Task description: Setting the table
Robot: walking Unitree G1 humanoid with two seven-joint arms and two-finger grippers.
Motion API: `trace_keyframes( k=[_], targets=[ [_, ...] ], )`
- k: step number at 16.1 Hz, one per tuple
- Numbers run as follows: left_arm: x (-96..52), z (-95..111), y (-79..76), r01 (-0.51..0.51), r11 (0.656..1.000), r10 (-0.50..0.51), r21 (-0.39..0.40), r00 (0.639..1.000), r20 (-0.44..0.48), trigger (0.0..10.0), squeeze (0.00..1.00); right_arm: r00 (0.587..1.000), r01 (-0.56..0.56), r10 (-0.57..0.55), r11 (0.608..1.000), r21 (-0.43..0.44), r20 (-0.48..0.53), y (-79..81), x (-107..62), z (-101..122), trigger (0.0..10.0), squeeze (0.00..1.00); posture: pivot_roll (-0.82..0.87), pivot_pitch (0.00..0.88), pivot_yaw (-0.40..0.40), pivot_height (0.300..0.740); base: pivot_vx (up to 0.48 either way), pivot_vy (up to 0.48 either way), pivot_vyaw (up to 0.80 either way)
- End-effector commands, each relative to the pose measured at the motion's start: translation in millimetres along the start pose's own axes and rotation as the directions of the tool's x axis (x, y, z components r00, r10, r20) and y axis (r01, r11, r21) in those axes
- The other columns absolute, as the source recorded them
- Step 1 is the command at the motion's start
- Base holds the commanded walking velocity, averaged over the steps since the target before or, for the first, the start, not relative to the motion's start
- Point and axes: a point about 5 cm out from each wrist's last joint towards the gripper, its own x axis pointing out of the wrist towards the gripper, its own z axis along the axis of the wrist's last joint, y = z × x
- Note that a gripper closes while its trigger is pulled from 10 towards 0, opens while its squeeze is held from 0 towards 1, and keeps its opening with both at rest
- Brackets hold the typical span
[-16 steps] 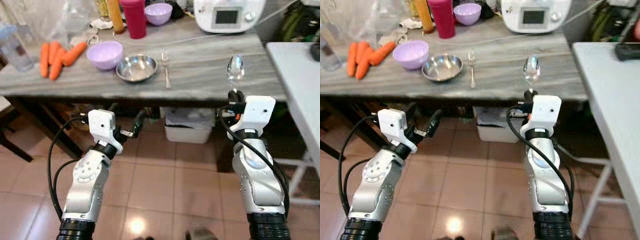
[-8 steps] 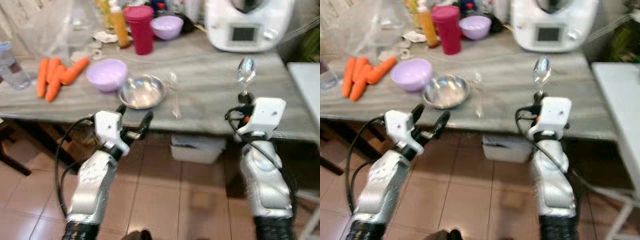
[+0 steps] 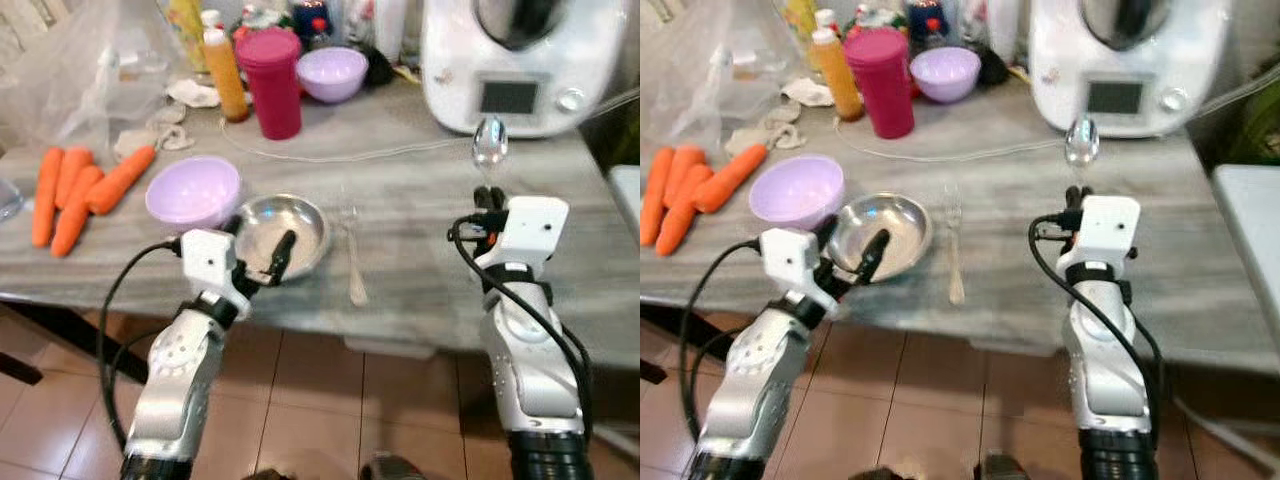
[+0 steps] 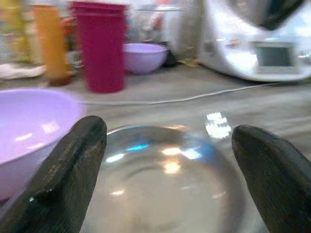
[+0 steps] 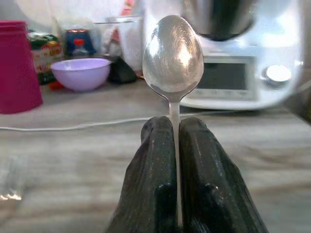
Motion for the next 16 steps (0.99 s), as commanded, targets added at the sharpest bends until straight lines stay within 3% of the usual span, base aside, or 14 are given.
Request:
trace_keyframes(
  k=[1,7,8,10,12,16],
  targets=[
    [-13.1,-5,10.8,-0.053,0.998,0.054,0.036,0.998,-0.029,10.0,0.0,1.0,-0.021,0.021,1.0,0.02,0.006,6.0,-0.7,2,10.0,0.0,-0.16,0.148,0.077,0.74,0.0,0.0,0.0],
    [-37.1,-12,15.5,-0.056,0.996,0.063,0.075,0.994,-0.09,10.0,0.0,0.996,0.021,-0.019,0.999,0.025,-0.083,2.5,-4.6,-13,10.0,0.0,-0.14,0.155,0.065,0.74,0.0,0.0,0.0],
    [-40.0,-14,15.5,-0.039,0.996,0.047,0.076,0.992,-0.113,10.0,0.0,0.991,0.013,0.005,0.991,0.132,-0.132,5.6,-6.2,-19,10.0,0.0,-0.14,0.157,0.062,0.74,0.0,0.0,0.0],
    [-42.1,-15,13.7,-0.015,0.997,0.024,0.071,0.992,-0.127,10.0,0.0,0.979,-0.025,0.047,0.993,0.116,-0.196,9.1,-7.7,-28,10.0,0.0,-0.14,0.16,0.065,0.74,0.0,0.0,0.0],
    [-43.4,-16,8.8,0.032,0.998,-0.024,0.051,0.99,-0.139,10.0,0.0,0.945,-0.027,0.089,0.98,0.196,-0.316,13.5,-10.3,-46,10.0,0.0,-0.15,0.164,0.07,0.74,0.0,0.0,0.0],
    [-44.7,-16,7.3,0.062,0.997,-0.053,0.053,0.988,-0.146,10.0,0.0,0.921,-0.027,0.104,0.978,0.205,-0.375,15.9,-12.3,-58,10.0,0.0,-0.14,0.167,0.07,0.74,0.0,0.0,0.0]
  ],
)
